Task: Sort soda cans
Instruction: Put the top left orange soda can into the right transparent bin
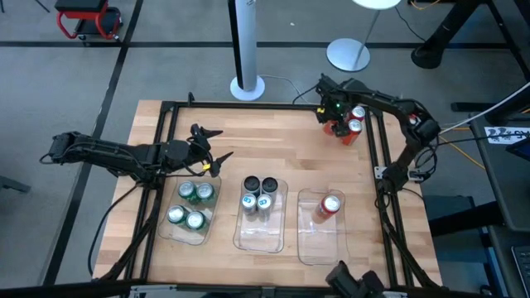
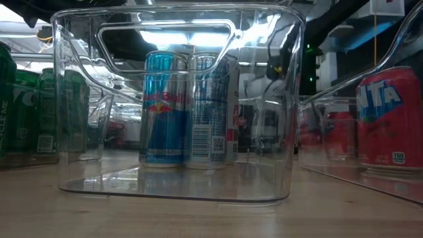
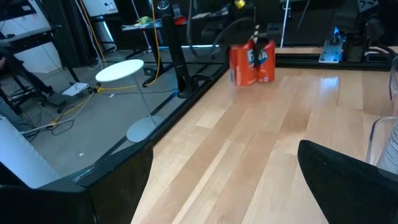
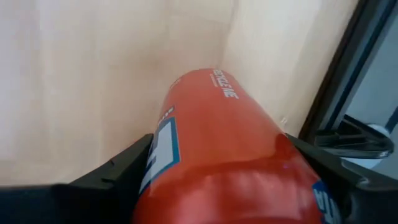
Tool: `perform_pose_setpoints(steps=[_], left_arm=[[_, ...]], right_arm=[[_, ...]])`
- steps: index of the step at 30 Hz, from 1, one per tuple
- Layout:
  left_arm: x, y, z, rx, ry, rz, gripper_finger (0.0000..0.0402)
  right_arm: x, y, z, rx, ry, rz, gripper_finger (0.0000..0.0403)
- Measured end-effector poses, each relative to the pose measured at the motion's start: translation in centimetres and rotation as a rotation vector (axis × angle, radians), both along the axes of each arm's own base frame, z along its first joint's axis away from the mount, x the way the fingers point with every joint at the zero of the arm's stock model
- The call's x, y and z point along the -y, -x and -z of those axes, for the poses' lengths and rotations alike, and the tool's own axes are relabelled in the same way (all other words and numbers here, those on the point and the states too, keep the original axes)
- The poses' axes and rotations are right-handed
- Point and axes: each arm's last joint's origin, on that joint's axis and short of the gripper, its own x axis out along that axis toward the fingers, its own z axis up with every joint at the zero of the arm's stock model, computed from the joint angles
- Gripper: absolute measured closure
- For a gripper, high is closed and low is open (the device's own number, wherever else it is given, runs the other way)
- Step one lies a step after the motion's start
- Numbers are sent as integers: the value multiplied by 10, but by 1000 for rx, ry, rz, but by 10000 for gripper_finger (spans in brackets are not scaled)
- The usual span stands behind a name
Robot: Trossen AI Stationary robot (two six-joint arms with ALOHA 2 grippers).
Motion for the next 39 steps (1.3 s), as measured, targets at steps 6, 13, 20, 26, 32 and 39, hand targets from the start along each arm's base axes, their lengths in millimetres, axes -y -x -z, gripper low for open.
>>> perform_pose_setpoints(steps=[6,13,20,26,32,39], left_arm=[[0,0,0,0,0,0,13],[0,0,0,2,5,-1,13],[0,0,0,3,6,-1,13],[0,0,0,3,6,-1,13],[0,0,0,6,10,-3,13],[0,0,0,18,27,-7,13]], right_arm=[[-34,-15,-40,31,52,-90,109],[-87,-37,-85,139,108,-202,109],[-151,-62,-111,237,100,-321,109],[-208,-70,-118,263,42,-410,109],[-261,-67,-118,271,-11,-473,109],[-309,-66,-113,276,-57,-518,109]])
